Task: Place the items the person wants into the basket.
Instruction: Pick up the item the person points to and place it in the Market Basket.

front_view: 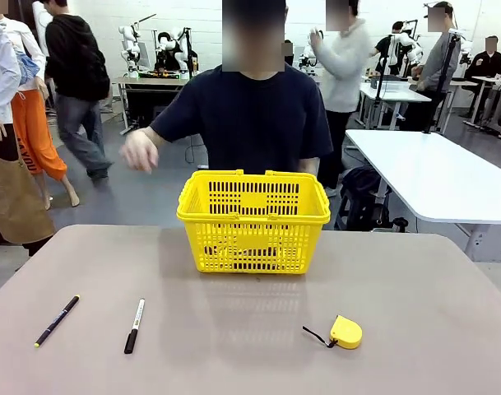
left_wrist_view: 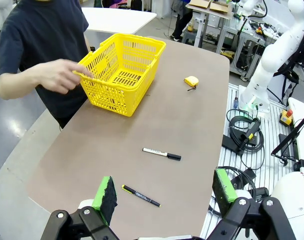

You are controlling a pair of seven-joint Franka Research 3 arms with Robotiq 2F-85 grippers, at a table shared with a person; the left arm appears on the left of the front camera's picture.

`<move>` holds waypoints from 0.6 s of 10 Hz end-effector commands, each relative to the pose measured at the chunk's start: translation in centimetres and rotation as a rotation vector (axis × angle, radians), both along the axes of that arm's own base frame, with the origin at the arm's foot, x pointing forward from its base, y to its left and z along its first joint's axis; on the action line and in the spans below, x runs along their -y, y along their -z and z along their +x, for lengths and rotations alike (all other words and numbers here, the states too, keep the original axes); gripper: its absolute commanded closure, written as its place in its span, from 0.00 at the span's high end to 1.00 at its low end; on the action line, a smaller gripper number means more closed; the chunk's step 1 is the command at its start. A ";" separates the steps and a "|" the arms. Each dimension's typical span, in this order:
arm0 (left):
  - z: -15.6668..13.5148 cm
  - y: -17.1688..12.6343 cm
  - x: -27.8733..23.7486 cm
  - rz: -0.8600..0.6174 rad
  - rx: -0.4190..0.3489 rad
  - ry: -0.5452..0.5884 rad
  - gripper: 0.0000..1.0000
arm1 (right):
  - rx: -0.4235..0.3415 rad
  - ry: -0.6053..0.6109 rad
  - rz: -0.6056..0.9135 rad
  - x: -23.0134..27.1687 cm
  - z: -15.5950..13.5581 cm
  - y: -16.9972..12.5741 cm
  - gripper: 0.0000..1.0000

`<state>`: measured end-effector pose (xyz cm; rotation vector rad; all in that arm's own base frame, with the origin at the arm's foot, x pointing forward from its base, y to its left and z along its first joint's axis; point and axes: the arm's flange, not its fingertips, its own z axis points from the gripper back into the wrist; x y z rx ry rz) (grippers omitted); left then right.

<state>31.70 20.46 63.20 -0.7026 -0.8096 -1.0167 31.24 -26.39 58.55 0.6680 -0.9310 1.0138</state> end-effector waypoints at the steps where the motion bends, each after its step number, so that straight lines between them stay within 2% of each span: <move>1: -0.1 0.0 -0.1 -0.010 0.021 0.010 1.00 | 0.015 -0.013 0.013 0.2 0.0 -0.2 1.00; 6: -0.1 0.0 -0.1 -0.010 0.021 0.010 1.00 | 0.015 -0.013 0.013 0.2 0.0 -0.2 1.00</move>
